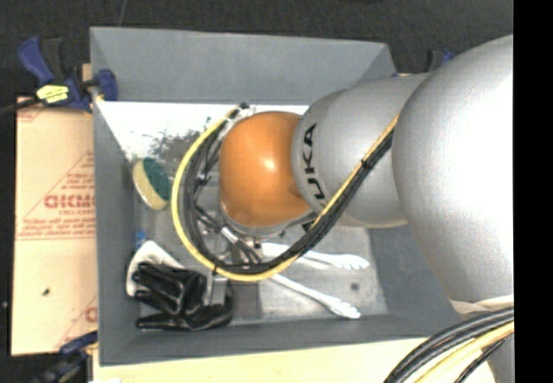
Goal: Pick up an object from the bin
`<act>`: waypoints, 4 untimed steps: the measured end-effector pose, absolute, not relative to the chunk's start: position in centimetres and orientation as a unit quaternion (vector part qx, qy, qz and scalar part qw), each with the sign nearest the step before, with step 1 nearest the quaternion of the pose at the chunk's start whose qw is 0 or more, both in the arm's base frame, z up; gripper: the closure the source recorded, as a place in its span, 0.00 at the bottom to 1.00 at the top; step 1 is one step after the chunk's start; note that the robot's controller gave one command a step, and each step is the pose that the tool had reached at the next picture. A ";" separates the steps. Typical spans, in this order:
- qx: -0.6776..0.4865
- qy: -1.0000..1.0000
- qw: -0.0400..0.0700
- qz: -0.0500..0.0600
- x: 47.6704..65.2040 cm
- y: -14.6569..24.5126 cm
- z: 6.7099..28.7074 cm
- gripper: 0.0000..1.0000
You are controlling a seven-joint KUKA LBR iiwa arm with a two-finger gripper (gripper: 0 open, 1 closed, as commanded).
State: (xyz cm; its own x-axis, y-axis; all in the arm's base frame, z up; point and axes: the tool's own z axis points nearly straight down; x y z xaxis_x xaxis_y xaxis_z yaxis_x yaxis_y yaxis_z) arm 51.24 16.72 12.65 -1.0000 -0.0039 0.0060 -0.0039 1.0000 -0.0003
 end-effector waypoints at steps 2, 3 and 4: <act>0.004 -1.000 0.009 0.009 51.7 22.7 7.0 0.00; -0.033 -0.999 -0.004 -0.001 53.2 23.0 12.6 0.00; -0.145 -0.989 0.008 0.009 55.3 21.7 10.0 0.00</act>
Offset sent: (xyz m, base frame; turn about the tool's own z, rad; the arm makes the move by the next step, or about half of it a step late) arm 0.0050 0.0683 -0.0565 -0.0004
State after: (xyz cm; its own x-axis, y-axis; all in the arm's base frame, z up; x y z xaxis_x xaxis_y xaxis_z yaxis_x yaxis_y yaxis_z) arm 55.33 21.69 10.04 -0.9581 0.2863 0.0129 0.2860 0.9580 -0.0210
